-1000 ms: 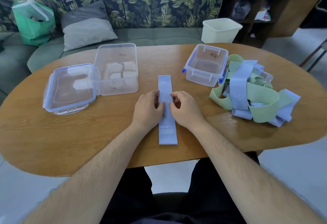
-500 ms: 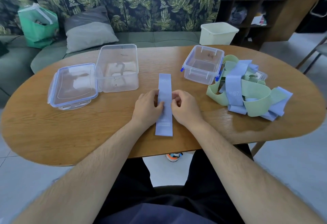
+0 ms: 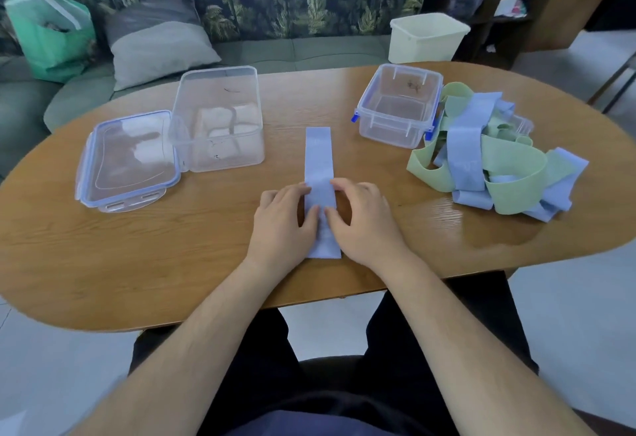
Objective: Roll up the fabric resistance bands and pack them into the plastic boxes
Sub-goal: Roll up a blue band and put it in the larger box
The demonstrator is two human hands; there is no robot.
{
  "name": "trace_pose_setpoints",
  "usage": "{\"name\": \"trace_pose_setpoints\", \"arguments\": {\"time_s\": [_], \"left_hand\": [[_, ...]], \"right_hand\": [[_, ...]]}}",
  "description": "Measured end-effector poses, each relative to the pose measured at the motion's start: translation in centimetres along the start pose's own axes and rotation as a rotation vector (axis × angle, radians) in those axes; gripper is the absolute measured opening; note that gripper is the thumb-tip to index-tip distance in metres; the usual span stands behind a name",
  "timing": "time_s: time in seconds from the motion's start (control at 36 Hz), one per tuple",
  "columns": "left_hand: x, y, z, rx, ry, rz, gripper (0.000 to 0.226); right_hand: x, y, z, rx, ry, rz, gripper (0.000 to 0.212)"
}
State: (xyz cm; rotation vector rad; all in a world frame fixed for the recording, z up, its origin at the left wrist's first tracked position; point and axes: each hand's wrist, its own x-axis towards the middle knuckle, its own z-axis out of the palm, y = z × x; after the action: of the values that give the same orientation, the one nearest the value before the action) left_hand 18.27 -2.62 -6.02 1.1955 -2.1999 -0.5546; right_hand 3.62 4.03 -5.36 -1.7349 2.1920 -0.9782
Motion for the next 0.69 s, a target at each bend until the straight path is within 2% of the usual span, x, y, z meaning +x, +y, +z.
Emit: {"name": "trace_pose_setpoints", "arguments": {"time_s": [0.08, 0.33, 0.44, 0.56, 0.69], "left_hand": [[-0.3, 0.1, -0.2, -0.011, 0.013, -0.026, 0.035], [-2.8, -0.2, -1.4, 0.004, -0.011, 0.006, 0.036], [-3.4, 0.0, -1.5, 0.041, -0.077, 0.041, 0.035], [-3.6, 0.2, -1.7, 0.051, -0.077, 0.02, 0.037], [-5.4, 0.2, -2.6, 0.036, -0.058, 0.011, 0.036]], "right_hand": [[-0.2, 0.2, 0.1, 0.005, 0.066, 0.008, 0.039], [-2.1, -0.3, -0.5, 0.049, 0.051, -0.007, 0.034], [-3.4, -0.5, -1.2, 0.031, -0.005, -0.062, 0.038], [-3.6, -0.8, -1.8, 0.038, -0.05, -0.053, 0.041], [-5.2, -0.5, -2.0, 0.074, 0.047, -0.024, 0.031]]}}
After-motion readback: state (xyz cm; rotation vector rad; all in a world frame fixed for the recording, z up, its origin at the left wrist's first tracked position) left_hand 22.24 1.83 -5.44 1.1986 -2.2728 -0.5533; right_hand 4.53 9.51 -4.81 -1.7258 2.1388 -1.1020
